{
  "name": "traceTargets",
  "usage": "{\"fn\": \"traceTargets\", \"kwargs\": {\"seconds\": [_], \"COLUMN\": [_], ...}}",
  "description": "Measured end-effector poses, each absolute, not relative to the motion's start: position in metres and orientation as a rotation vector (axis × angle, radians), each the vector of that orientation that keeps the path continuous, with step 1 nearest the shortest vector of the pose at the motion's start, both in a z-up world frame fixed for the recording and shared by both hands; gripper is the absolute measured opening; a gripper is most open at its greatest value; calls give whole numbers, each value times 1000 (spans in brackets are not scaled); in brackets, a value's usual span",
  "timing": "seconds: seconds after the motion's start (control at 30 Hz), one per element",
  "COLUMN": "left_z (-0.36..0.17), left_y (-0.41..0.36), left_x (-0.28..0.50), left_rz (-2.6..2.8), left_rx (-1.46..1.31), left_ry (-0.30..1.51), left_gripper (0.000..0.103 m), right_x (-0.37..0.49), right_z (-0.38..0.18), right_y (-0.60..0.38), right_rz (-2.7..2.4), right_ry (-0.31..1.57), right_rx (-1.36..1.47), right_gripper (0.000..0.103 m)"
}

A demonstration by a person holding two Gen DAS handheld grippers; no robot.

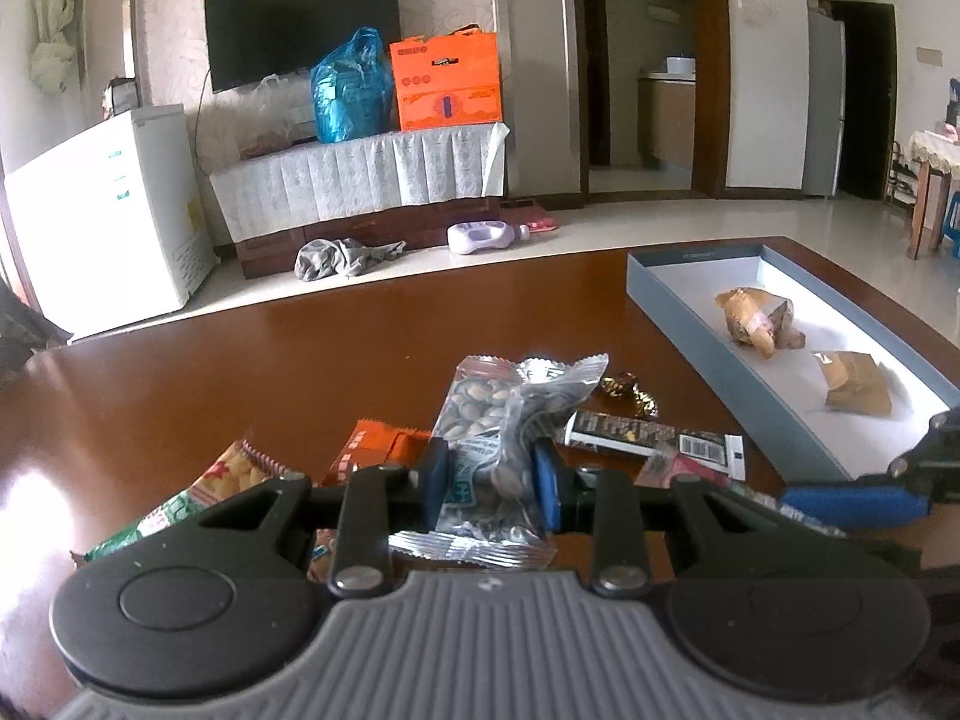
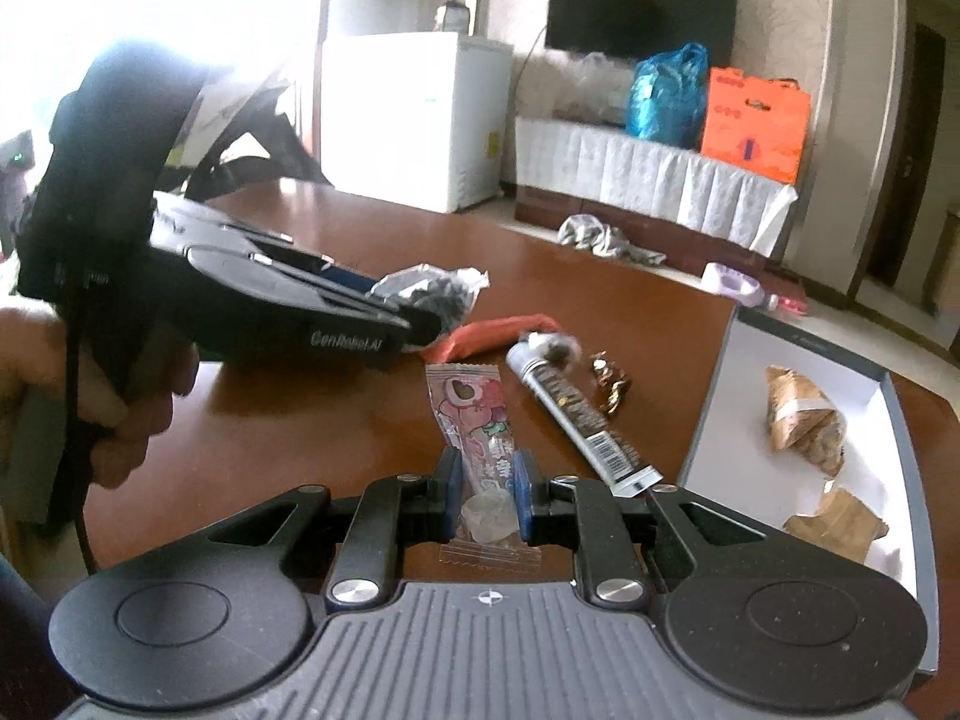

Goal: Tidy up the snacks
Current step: 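Carry both bags into the white box and open both grippers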

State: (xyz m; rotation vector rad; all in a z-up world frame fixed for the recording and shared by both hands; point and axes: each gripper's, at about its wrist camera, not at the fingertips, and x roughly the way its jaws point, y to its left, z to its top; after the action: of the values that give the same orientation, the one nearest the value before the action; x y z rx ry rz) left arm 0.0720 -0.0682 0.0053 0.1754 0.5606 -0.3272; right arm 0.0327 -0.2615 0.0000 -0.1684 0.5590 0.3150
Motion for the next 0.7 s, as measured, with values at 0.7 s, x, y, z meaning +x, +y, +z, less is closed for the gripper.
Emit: {"fn": "traceTargets", "kwargs": {"seconds": [0.7], "left_z": [22], "left_y": [-86], "left_x": [74], "left_rz": [-332], "left_rx": [203], "left_ry": [545], "left_gripper": [28], "right_x": [36], "right_z": [11], "right_y": [-279], "right_rz": [280], "right_ry": [524], "right_rx": [-116], "right_gripper": [20]}}
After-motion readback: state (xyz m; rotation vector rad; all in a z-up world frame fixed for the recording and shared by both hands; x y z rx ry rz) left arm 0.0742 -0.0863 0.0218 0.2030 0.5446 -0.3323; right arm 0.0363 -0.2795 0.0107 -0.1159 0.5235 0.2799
